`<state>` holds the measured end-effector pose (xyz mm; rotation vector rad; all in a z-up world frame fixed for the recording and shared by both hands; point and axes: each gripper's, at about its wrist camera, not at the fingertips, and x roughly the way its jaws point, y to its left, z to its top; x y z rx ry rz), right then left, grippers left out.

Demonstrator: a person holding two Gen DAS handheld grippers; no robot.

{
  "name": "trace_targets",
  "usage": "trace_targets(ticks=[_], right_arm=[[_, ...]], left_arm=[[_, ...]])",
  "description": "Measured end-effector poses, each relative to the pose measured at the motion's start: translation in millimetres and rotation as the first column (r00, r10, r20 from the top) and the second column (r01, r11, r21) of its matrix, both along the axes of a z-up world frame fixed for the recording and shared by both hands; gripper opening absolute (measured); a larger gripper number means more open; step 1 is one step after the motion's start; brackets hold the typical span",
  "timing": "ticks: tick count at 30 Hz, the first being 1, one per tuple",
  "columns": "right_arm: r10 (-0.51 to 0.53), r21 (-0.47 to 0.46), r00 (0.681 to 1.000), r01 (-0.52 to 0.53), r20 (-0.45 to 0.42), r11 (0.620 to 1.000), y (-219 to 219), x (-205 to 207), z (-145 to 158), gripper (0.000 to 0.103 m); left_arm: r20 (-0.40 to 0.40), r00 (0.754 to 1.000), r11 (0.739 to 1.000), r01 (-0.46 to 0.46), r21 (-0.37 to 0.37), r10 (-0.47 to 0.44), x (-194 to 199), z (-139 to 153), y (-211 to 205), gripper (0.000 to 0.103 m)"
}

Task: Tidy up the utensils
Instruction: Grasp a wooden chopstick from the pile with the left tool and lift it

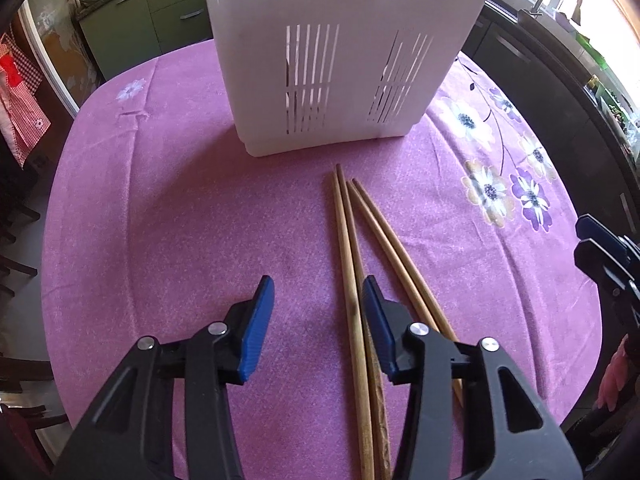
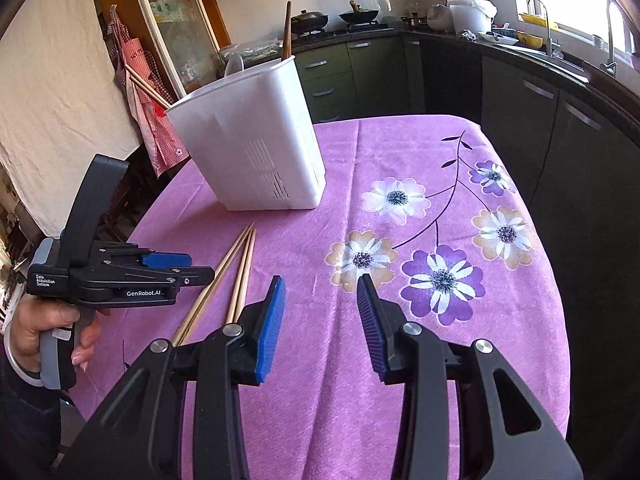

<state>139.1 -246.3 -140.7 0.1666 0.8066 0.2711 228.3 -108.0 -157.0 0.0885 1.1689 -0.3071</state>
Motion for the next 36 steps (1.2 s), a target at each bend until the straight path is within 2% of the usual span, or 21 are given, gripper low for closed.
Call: trace_targets(ticks=[15, 27, 31, 33, 36], right_arm=[[-0.004, 0.017, 1.0, 0.004, -0.007, 1.0, -4.0, -0.7, -1.7, 0.039], [0.007, 0.023, 1.0, -0.007, -0.016, 1.0, -0.6, 1.1, -4.7, 0.04], [0.01, 0.026, 1.0, -0.01, -0.021, 1.0, -0.4, 1.1, -6.0, 0.04], [0.009, 0.027, 1.0, -0.009, -0.022, 1.0, -1.4, 0.6, -6.1, 0.04], [0.004, 0.03, 1.0, -0.003, -0.022, 1.0, -3.6, 0.4, -6.3, 0.04]], left_arm=[[-0.018, 1.0, 0.999, 0.01, 0.039, -0.009, 3.2, -6.3, -10.5, 0.033], [0.0, 1.0, 0.998, 0.015, 0.066, -0.015, 17.8, -7.1, -31.7, 0.033], [0.011, 1.0, 0.998, 0.002, 0.066, -0.003, 25.2, -5.9, -32.0, 0.021], [0.011, 1.0, 0.998, -0.004, 0.061, 0.004, 28.5, -5.2, -29.2, 0.012], [0.01, 1.0, 0.999, -0.013, 0.042, 0.013, 30.6, -5.6, -21.6, 0.008]])
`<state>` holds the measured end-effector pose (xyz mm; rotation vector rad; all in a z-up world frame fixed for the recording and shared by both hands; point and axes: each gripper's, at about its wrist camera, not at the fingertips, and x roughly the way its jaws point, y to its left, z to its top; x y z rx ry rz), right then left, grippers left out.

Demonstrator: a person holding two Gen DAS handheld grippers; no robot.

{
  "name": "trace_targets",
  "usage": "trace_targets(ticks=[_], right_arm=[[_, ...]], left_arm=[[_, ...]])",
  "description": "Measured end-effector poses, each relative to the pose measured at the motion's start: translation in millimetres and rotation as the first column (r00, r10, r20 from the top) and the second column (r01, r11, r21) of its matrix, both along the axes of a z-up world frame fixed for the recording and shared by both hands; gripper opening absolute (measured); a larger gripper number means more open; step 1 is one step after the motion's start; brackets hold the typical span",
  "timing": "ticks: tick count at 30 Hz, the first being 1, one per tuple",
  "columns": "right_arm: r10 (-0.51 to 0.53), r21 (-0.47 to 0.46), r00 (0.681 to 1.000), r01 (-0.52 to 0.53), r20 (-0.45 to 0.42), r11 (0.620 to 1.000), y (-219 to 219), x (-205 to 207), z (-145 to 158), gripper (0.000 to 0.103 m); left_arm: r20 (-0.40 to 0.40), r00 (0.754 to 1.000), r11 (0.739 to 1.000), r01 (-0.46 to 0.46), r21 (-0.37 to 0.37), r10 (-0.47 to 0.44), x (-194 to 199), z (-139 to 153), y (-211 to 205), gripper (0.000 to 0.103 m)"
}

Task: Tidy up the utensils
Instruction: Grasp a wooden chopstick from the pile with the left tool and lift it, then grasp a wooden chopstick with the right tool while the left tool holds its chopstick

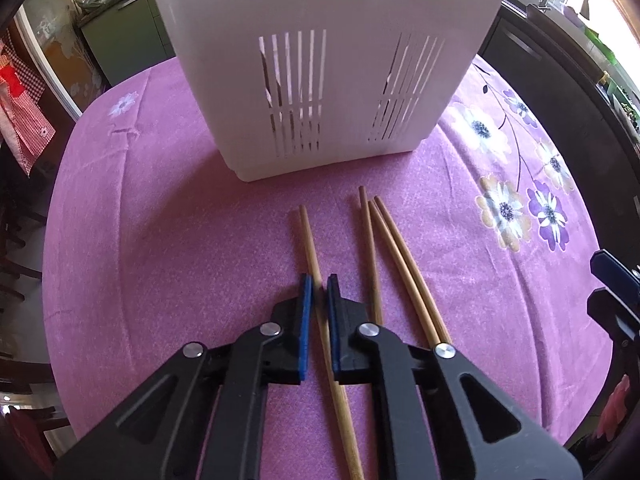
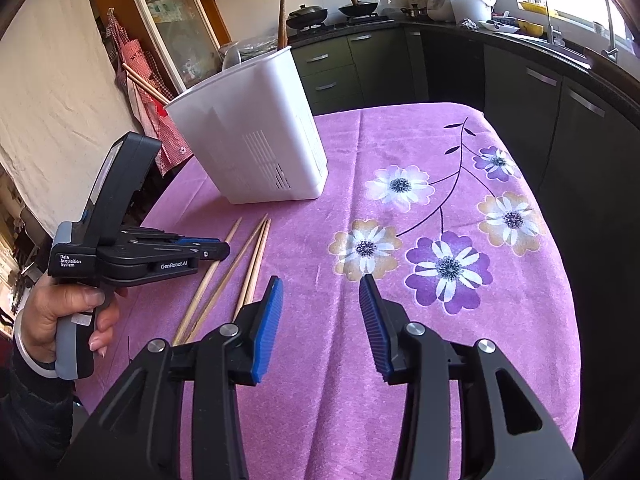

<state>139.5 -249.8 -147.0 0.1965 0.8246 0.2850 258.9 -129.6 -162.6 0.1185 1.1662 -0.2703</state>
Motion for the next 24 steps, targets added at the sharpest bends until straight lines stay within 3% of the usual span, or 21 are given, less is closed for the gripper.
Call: trace_targets(ticks=[6, 12, 18, 24], right_arm=[[-0.005, 0.003, 1.0, 0.005, 0.001, 1.0, -1.6, -1.1, 1.1, 0.04], [-0.015, 0.001, 1.0, 0.015, 0.013, 1.0, -4.1, -3.4, 6.6, 0.04], [-0.021, -0.002, 1.0, 0.021, 0.023, 1.0, -4.0, -4.8, 11.5, 0.042], [-0.003, -0.019, 1.0, 0.004, 0.025, 1.0, 5.7, -4.2, 12.9, 0.043]], left_arm=[[0.036, 0.999, 1.0, -0.01, -0.028, 0.011, -7.9, 5.9, 9.9, 0.007], [0.132, 0.991, 0.997, -0.003, -0.073, 0.012, -31.8, 44.2, 29.0, 0.007], [0.263, 0.965, 0.994, 0.005, -0.105, 0.022, -73.8, 93.3, 46.2, 0.007], [0.349, 0.937, 0.992, 0.02, -0.122, 0.024, -114.9, 120.5, 54.6, 0.007]])
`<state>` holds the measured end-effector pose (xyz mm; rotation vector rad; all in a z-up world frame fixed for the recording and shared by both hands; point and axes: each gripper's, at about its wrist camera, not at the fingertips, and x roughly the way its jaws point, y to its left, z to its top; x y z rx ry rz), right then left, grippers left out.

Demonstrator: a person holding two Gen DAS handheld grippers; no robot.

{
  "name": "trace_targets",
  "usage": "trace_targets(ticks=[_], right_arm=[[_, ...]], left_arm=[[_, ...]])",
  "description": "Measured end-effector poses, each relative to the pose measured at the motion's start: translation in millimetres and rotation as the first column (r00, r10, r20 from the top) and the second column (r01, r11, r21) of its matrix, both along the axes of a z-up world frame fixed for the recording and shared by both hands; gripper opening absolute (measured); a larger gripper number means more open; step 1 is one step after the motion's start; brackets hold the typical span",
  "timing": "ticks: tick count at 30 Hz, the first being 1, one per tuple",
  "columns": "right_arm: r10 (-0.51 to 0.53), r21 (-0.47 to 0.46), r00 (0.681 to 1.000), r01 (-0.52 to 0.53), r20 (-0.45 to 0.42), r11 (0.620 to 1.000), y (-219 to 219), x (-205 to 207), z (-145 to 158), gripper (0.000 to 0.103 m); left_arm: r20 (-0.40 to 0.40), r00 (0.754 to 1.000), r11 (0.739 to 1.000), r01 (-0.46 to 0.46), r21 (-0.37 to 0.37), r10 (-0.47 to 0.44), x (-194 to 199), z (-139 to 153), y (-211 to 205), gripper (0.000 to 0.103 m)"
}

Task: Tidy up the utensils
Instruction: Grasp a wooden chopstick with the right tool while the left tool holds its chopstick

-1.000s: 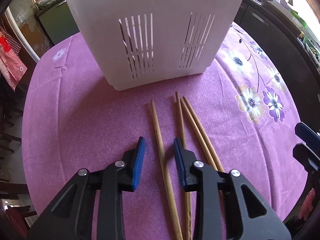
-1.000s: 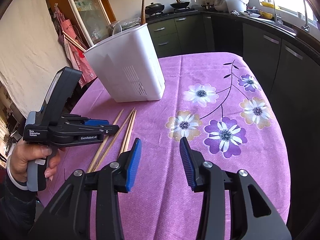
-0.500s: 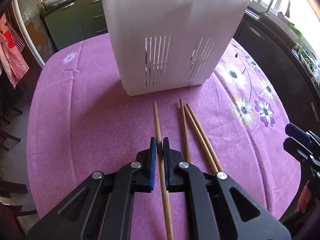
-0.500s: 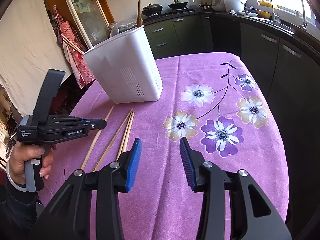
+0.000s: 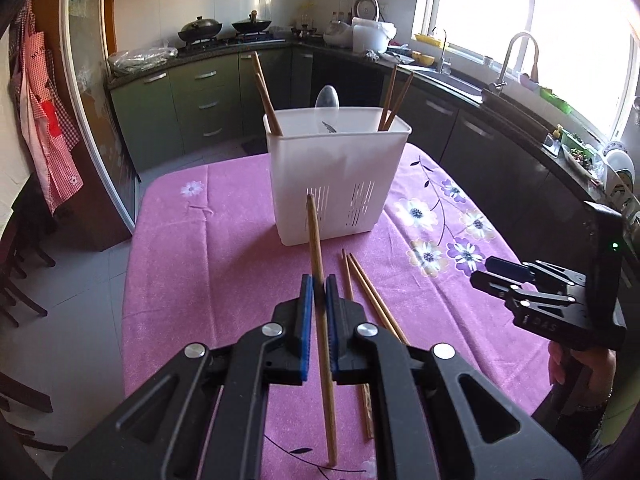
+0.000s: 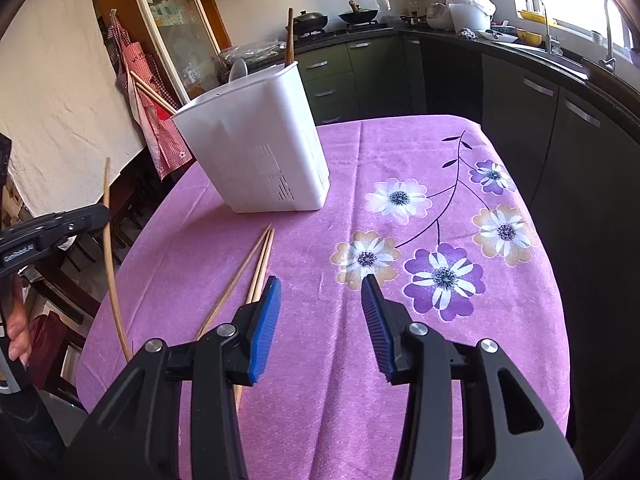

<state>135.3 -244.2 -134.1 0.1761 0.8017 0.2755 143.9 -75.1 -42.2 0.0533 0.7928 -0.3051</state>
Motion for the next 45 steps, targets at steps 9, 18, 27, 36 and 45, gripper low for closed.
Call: trace_targets(ticks=[9, 18, 27, 36, 45], right_arm=[[0.085, -0.056, 0.995, -0.088, -0.054, 0.995, 34.2, 26.3, -7.3, 0.045], [0.158, -0.092, 0.962, -0.182, -0.225, 0.979, 76.8, 94.2, -35.8, 0.029], [0.161, -0.139, 0.941, -0.21, -0.298, 0.968, 96.6, 114.9, -55.4, 0.025], [0.174, -0.217, 0.939, -0.244, -0.297, 0.945, 123.6, 110.5, -53.4, 0.025], [0.161, -0.244, 0.94, -0.239, -0.3, 0.94, 142.1, 112.8, -58.1, 0.023]], left_arm=[[0.127, 0.992, 1.0, -0.006, 0.015, 0.005, -68.4, 19.9, 19.7, 0.007], [0.174, 0.985, 1.0, -0.012, 0.015, 0.009, -98.0, 24.0, 30.3, 0.007], [0.175, 0.985, 1.0, 0.005, 0.021, -0.008, -96.8, 25.1, 29.4, 0.007], [0.173, 0.985, 1.0, -0.006, 0.023, 0.001, -95.6, 24.2, 29.1, 0.007], [0.174, 0.985, 0.999, 0.0, 0.032, -0.006, -98.0, 25.6, 25.7, 0.007]])
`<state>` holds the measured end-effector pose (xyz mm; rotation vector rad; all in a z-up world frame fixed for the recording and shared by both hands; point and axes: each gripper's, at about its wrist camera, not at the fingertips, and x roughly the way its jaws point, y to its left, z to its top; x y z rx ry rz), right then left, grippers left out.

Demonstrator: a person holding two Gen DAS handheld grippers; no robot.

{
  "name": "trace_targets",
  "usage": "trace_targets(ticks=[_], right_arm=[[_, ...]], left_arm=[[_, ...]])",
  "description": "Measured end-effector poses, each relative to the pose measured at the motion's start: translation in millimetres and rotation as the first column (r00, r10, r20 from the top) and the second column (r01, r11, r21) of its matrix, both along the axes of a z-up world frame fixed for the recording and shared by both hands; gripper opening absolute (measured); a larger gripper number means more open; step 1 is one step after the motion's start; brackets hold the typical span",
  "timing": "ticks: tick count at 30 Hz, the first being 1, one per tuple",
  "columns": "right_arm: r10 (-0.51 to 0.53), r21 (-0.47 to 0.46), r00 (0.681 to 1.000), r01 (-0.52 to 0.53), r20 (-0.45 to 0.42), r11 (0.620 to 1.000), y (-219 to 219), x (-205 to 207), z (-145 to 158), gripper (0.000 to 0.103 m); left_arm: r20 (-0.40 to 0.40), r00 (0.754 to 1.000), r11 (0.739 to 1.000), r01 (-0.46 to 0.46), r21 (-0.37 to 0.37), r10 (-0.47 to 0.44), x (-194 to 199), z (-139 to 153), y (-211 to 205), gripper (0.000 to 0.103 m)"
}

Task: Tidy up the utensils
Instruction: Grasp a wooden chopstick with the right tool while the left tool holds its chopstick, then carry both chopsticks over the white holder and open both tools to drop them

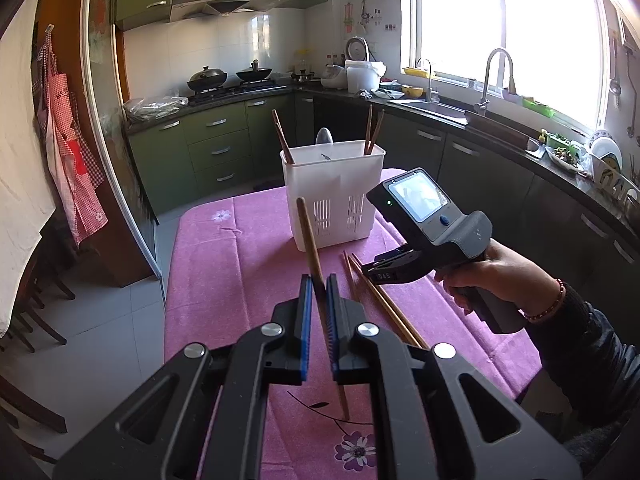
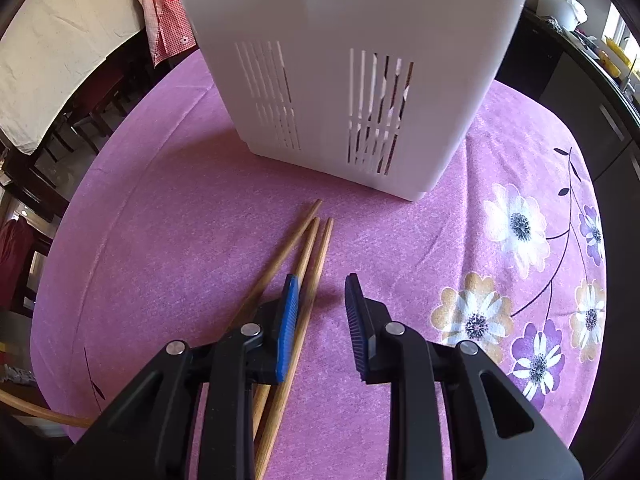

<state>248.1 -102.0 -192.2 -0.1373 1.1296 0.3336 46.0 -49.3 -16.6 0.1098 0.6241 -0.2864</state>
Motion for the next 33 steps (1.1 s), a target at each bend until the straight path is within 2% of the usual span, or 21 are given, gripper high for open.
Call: trace_targets(ticks=[6, 12, 14, 15, 20, 23, 26, 30, 33], right_arm=[[-0.002, 0.006, 1.0, 0.002, -0.012, 1.0, -2.3, -2.6, -4.4, 0.023], [0.013, -0.027, 1.0, -0.013, -0.004, 1.0, 7.7, 0.6, -7.1, 0.023], [0.016, -0.029, 1.0, -0.016, 0.0, 0.999, 11.9, 1.8, -7.8, 0.02], [0.019, -0.027, 1.0, -0.019, 0.004, 0.999, 12.8, 1.6, -7.8, 0.01], [0.006, 0.023, 1.0, -0.006, 0.02, 1.0, -2.1, -3.3, -0.4, 0.006], [-0.018, 0.073, 0.996, 0.012, 0.087, 0.997, -18.0, -14.8, 23.5, 0.006], [-0.046, 0.141, 0.98, 0.018, 0.194, 0.99, -38.5, -38.0, 62.2, 0.006], [-0.077, 0.212, 0.93, -0.001, 0.358, 0.977, -66.2, -88.6, 114.1, 0.006], [-0.086, 0.236, 0.894, -0.023, 0.439, 0.972, -80.5, -127.3, 137.2, 0.006]], left_arm=[[0.0, 1.0, 1.0, -0.001, 0.001, 0.001, -0.7, 0.1, -1.0, 0.007], [-0.002, 1.0, 1.0, -0.001, 0.005, 0.001, -0.3, -0.2, -0.2, 0.007], [-0.001, 1.0, 1.0, 0.0, 0.006, 0.0, -0.3, 0.0, -0.3, 0.007], [-0.002, 1.0, 1.0, 0.0, 0.006, 0.0, -0.2, 0.0, -0.3, 0.007], [-0.002, 1.0, 1.0, -0.003, 0.009, 0.003, 0.2, -0.5, 1.1, 0.007], [-0.003, 1.0, 1.0, -0.003, 0.012, 0.003, 0.1, -0.2, 2.3, 0.007], [-0.002, 1.0, 1.0, -0.002, 0.012, 0.002, -0.5, -0.3, 2.7, 0.007], [0.0, 1.0, 1.0, 0.001, 0.012, -0.001, -1.5, 0.2, 1.7, 0.007], [0.003, 1.0, 1.0, 0.007, 0.013, -0.007, -2.3, 0.7, 0.7, 0.007]])
